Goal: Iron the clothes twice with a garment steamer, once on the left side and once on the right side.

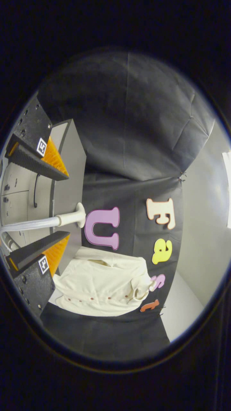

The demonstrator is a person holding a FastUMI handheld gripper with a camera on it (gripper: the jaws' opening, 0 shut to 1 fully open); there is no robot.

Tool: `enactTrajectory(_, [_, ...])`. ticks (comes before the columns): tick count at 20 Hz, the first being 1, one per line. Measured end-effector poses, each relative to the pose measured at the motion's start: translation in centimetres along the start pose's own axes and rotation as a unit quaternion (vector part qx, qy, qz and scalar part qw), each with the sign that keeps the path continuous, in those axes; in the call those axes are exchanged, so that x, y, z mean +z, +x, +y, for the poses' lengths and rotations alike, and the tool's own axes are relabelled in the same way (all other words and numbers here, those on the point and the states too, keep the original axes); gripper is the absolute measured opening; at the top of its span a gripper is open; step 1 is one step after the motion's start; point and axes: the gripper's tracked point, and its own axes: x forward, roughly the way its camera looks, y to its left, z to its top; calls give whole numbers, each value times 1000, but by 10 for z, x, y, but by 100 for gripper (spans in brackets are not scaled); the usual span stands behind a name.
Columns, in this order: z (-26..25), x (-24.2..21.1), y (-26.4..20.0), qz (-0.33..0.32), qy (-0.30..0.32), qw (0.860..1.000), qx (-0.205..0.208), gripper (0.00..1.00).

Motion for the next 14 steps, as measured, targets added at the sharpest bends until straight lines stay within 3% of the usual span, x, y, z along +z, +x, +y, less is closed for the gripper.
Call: enactTrajectory(14, [-1,-28,99,64,4,998,3,95])
